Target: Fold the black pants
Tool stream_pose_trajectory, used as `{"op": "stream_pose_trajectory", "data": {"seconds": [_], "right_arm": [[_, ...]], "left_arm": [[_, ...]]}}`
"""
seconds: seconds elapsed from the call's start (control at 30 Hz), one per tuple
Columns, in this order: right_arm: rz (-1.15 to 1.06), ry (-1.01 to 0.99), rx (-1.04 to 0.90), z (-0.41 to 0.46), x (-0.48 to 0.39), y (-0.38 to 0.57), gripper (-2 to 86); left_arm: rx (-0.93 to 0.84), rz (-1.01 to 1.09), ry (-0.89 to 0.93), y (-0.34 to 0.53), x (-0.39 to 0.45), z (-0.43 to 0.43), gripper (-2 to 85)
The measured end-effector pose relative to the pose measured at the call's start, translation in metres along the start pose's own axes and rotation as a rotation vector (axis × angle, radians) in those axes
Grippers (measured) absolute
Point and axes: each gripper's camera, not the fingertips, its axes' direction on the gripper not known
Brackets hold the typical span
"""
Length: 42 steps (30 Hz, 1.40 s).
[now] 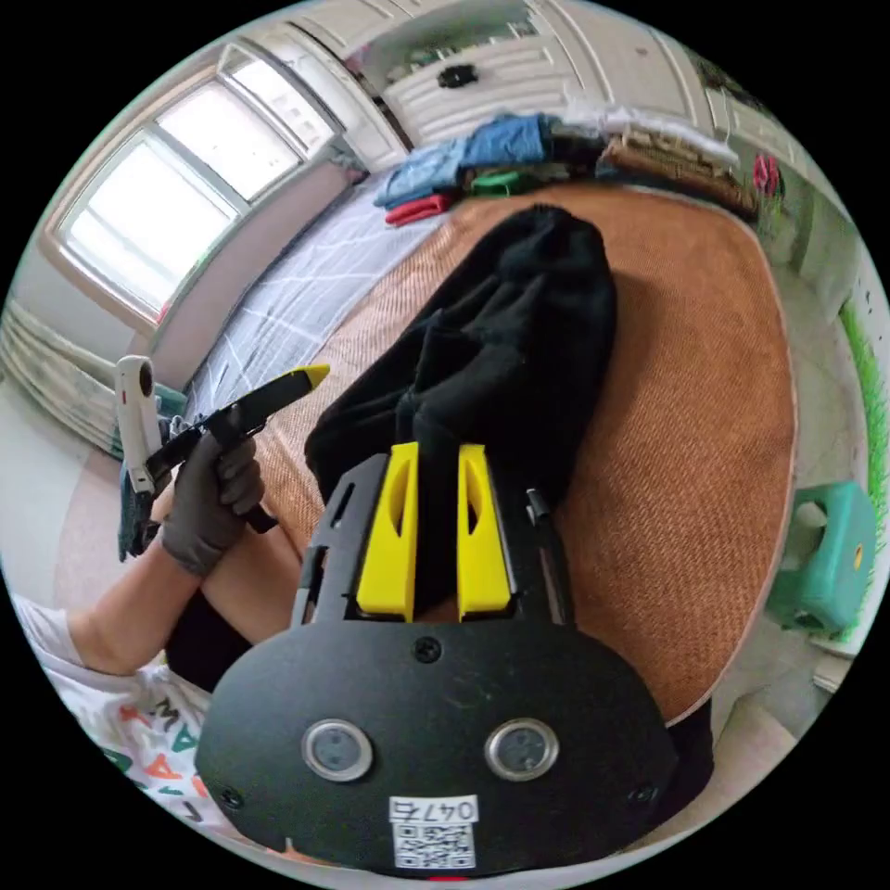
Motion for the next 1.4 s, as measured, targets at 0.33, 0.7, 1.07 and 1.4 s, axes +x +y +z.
{"op": "stream_pose_trajectory", "data": {"seconds": [0.33,0.7,1.07,1.4], "right_arm": [[-0.718,-0.427,-0.243,-0.024,-0.119,0.055,0.4],[-0.554,-0.084,-0.39,-0.093,-0.099,0.092,-0.1],[-0.111,0.707,-0.278,-0.169,-0.079,0.096,0.3],[-0.079,0.675,-0.076,-0.183,-0.089,0.109,0.1]], "left_arm": [[0.043,-0.214,0.071,-0.004,-0.087,-0.029,-0.8],[-0.319,0.059,0.114,-0.03,-0.049,0.08,10.2],[-0.368,0.084,0.031,-0.095,-0.006,0.177,11.0],[-0.216,0.063,0.183,-0.053,-0.062,0.105,0.8]]}}
